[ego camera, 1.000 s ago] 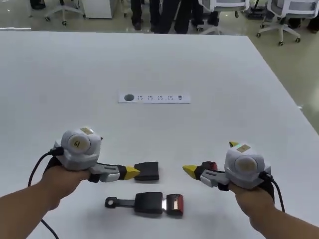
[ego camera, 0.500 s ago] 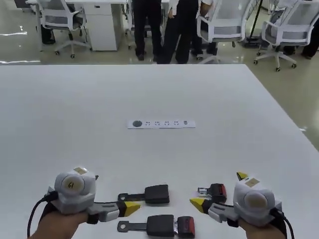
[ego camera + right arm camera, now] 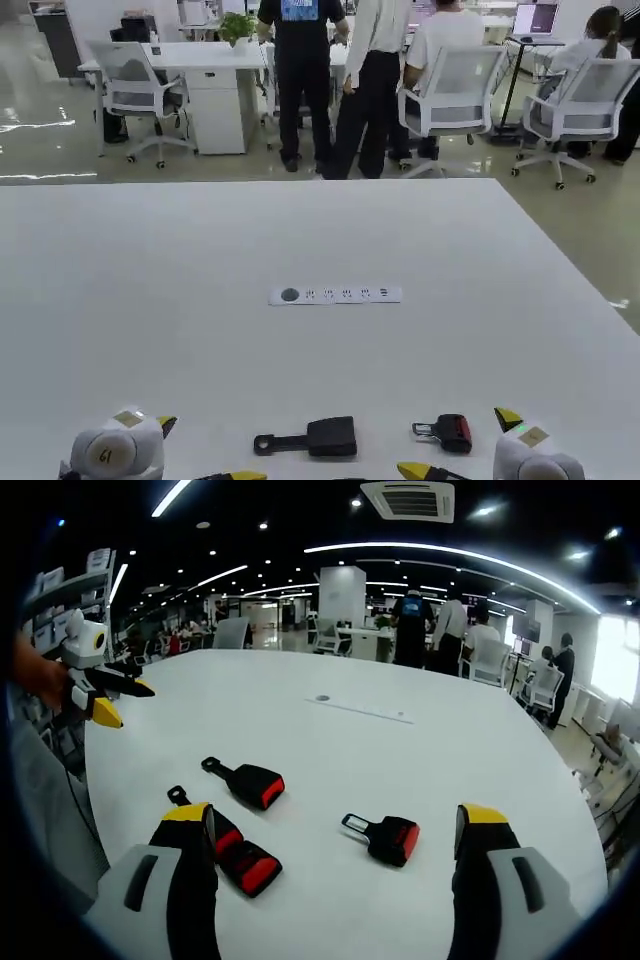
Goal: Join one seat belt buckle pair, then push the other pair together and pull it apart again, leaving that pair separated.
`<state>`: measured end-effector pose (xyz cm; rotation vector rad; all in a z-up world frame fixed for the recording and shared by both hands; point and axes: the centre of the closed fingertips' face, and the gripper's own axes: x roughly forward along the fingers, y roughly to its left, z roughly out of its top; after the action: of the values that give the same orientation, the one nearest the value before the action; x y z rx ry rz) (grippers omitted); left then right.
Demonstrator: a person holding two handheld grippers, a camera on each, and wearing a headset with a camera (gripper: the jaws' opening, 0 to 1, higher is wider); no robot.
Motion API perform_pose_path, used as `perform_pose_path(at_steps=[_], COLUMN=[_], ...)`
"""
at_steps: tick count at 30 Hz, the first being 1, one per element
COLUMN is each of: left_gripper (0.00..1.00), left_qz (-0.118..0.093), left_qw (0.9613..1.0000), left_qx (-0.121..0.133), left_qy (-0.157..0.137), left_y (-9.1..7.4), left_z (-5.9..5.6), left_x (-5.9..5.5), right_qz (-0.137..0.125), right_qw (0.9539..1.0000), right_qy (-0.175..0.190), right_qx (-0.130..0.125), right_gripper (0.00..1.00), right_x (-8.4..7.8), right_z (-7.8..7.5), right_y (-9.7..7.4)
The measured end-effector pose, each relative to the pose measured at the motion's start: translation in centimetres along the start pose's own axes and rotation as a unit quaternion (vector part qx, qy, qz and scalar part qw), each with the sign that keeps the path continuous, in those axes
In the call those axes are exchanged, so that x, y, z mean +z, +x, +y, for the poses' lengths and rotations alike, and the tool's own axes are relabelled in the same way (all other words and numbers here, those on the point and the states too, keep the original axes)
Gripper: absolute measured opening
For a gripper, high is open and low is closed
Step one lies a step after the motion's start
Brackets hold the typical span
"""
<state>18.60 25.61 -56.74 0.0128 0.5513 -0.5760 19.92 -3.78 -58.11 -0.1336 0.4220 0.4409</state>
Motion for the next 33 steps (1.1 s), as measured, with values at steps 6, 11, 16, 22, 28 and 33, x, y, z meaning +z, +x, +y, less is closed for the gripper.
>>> perform_pose_path(at_steps=[6, 11, 16, 22, 28, 33], left_gripper=[1.0, 1.0, 1.0, 1.0, 1.0, 1.0], left_qz=[-0.005, -0.015, -0.011, -0.019, -0.019, -0.02], left_qw=[1.0, 0.9998, 0.9998, 0.9996, 0.9996, 0.9996], left_qx=[0.0, 0.003, 0.004, -0.004, -0.009, -0.009], left_qy=[-0.008, -0.008, -0.012, -0.02, -0.02, -0.016], left_y=[-1.1, -1.9, -2.0, -2.4, -3.1, -3.8], left_z=[-0.2, -0.5, -0.1, -0.7, -1.1, -1.4], left_x=[-0.5, -0.3, -0.9, -0.9, -1.5, -1.8], right_qz=[-0.007, -0.004, -0.004, -0.002, -0.009, -0.002], right_qw=[0.9999, 1.0, 0.9999, 1.0, 0.9999, 1.0], right_qy=[0.006, 0.004, 0.009, -0.002, 0.006, 0.0], right_qx=[-0.005, -0.002, -0.002, 0.0, -0.002, -0.004], right_gripper=[0.99, 0.99, 0.99, 0.99, 0.99, 0.99], right_x=[0.1, -0.2, -0.6, -0.8, -1.0, -1.4], right_z=[0.1, 0.7, 1.1, 1.5, 1.7, 1.6], right_y=[-0.9, -1.8, -2.6, -3.1, -4.1, -4.6])
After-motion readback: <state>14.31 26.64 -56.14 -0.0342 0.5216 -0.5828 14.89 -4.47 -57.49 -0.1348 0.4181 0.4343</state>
